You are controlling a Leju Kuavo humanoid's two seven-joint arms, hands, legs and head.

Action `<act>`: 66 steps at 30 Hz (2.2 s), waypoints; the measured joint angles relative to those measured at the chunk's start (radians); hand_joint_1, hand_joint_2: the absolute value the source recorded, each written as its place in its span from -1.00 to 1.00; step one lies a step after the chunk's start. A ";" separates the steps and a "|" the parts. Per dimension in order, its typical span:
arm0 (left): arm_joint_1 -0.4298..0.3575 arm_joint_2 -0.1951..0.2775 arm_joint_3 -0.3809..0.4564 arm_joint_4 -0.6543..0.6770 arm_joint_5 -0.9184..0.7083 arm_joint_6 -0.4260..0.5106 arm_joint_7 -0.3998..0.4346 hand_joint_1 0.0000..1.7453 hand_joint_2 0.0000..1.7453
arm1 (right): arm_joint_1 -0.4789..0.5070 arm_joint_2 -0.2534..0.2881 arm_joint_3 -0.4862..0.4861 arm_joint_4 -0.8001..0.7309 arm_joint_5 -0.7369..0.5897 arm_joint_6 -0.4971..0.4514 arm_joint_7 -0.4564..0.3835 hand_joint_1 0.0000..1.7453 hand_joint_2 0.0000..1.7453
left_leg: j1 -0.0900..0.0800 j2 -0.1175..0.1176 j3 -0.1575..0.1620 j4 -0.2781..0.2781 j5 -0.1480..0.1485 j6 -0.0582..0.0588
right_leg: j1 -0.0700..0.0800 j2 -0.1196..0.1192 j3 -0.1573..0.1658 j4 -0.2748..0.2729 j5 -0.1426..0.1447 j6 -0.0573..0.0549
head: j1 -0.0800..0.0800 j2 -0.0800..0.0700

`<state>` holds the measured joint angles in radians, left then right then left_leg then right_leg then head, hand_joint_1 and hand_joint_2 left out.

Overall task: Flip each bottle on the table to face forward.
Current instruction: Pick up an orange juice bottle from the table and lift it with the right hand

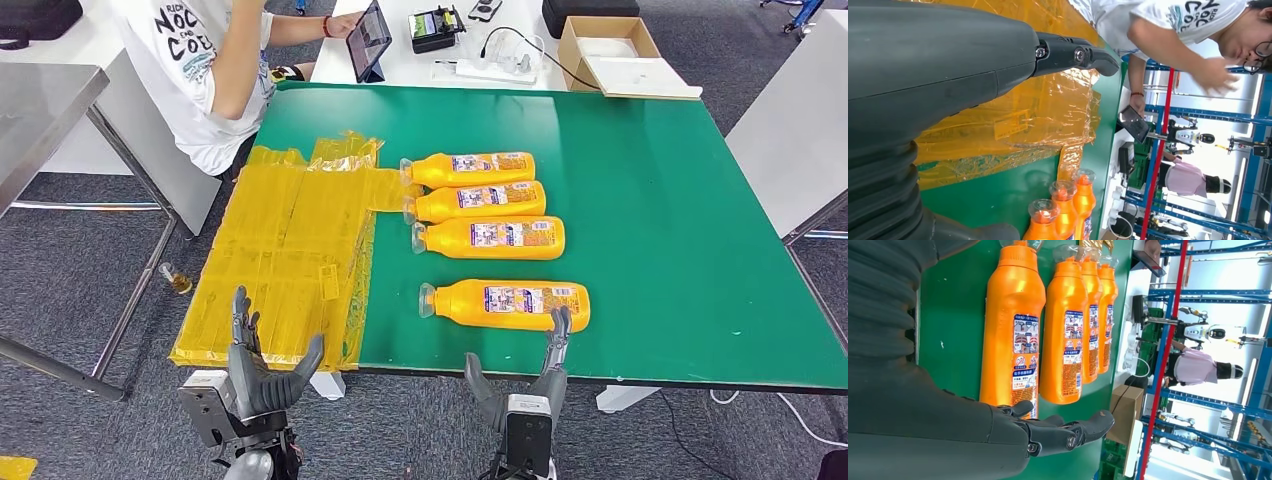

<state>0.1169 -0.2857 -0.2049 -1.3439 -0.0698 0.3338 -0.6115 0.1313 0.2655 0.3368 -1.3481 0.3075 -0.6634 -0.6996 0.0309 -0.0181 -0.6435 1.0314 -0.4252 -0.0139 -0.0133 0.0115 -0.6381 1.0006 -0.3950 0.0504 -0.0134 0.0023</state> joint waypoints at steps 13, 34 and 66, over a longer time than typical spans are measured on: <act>0.000 0.000 0.000 0.000 0.000 0.000 0.000 -1.00 1.00 | 0.000 0.000 0.000 0.001 0.000 0.000 0.000 -1.00 1.00 | 0.000 0.000 0.000 0.000 0.000 0.000 | 0.000 0.000 0.000 0.000 0.000 0.000 | 0.000 0.000; -0.194 0.015 0.033 0.156 -0.130 -0.094 -0.013 -1.00 1.00 | -0.320 -0.265 -0.135 0.061 0.503 0.228 0.395 -1.00 1.00 | -0.003 -0.002 -0.003 0.000 0.008 0.005 | -0.003 0.000 -0.002 0.000 0.008 0.003 | 0.004 0.000; -0.246 0.019 0.049 0.241 -0.167 -0.133 -0.010 -1.00 1.00 | -0.578 -0.405 0.073 0.453 0.456 0.661 0.451 -1.00 1.00 | -0.003 -0.002 -0.004 0.000 0.008 0.005 | -0.003 0.000 -0.003 0.000 0.008 0.003 | 0.004 0.000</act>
<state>-0.1296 -0.2670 -0.1561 -1.1030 -0.2366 0.2008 -0.6210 -0.4464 -0.1394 0.4097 -0.8955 0.7637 -0.0021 -0.2483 0.0274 -0.0203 -0.6476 1.0316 -0.4168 -0.0092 -0.0166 0.0111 -0.6411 1.0004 -0.3867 0.0536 -0.0090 0.0023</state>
